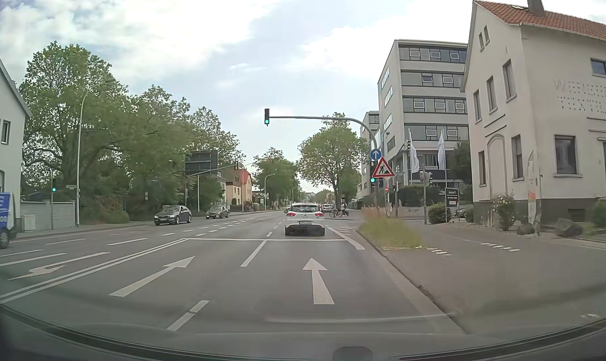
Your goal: Follow the waypoints while adhering to traffic rules and regulations
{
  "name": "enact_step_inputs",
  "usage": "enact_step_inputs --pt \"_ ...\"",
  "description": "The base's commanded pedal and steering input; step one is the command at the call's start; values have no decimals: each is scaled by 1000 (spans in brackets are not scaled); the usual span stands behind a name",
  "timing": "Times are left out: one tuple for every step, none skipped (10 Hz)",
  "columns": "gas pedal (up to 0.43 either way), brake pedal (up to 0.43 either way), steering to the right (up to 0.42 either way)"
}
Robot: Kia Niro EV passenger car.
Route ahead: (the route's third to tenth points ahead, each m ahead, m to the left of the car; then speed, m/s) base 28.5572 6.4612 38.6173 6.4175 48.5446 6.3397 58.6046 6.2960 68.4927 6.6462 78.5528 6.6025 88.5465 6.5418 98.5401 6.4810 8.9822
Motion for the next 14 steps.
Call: enact_step_inputs --pt "98 18 -17" --pt "98 18 -17" --pt "110 18 -17" --pt "110 18 -17" --pt "130 18 -17" --pt "130 18 -17" --pt "130 18 -17" --pt "118 18 -17" --pt "118 18 -16" --pt "110 18 -15" --pt "110 18 -14" --pt "110 18 -13" --pt "110 18 -12" --pt "110 18 -12"
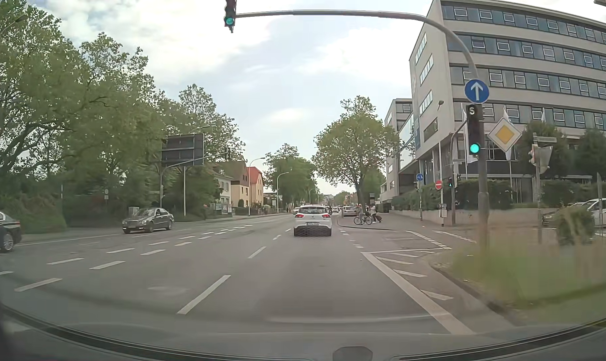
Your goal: Follow the waypoints while adhering to traffic rules and regulations
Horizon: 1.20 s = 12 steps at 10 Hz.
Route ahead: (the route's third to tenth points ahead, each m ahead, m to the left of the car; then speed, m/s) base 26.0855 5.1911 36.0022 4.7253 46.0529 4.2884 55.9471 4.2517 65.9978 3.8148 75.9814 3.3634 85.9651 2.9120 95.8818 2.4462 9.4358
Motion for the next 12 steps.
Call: enact_step_inputs --pt "110 18 -12" --pt "98 18 -11" --pt "98 18 -10" --pt "98 18 -9" --pt "98 18 -7" --pt "98 18 -7" --pt "98 18 -7" --pt "98 18 -6" --pt "98 18 -5" --pt "98 18 -4" --pt "98 18 -3" --pt "98 18 -2"
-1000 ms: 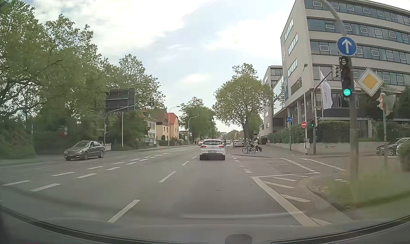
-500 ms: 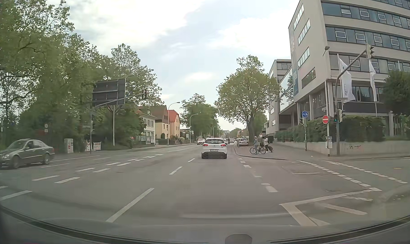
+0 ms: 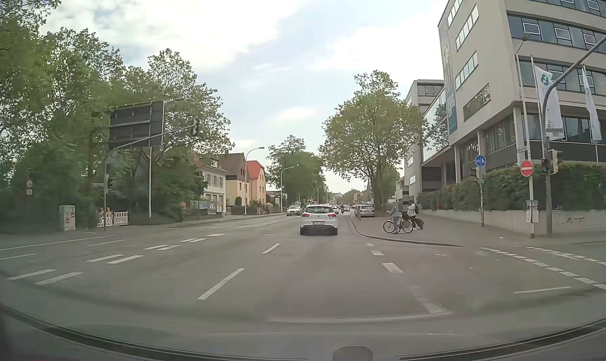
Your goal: Follow the waypoints while adhering to traffic rules and regulations
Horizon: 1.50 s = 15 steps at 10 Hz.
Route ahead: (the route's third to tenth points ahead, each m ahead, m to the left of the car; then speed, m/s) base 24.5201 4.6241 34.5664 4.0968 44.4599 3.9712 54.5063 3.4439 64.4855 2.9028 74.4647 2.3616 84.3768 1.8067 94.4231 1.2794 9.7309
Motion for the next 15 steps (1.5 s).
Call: enact_step_inputs --pt "98 18 -2" --pt "98 18 1" --pt "98 18 5" --pt "79 18 7" --pt "67 18 7" --pt "67 18 7" --pt "67 18 7" --pt "28 18 8" --pt "0 18 8" --pt "0 18 8" --pt "0 18 10" --pt "0 18 12" --pt "0 18 12" --pt "0 18 12" --pt "0 18 12"
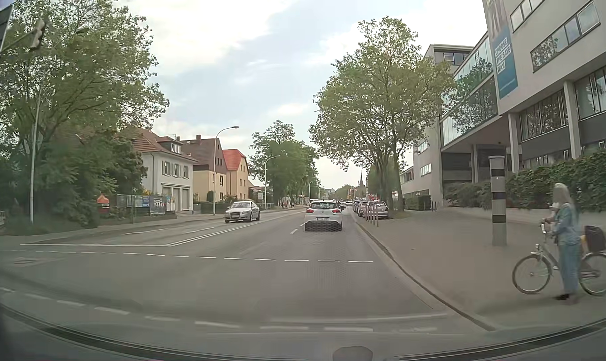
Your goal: Follow the waypoints while adhering to traffic rules and regulations
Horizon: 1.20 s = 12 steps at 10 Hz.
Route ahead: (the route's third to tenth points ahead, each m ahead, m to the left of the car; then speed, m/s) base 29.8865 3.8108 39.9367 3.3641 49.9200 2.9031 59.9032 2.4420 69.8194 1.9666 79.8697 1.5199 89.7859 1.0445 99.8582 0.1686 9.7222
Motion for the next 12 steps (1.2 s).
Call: enact_step_inputs --pt "0 18 12" --pt "0 18 11" --pt "0 18 8" --pt "0 18 8" --pt "0 18 7" --pt "0 18 7" --pt "0 18 7" --pt "0 18 7" --pt "0 18 7" --pt "0 18 7" --pt "0 18 7" --pt "0 18 7"
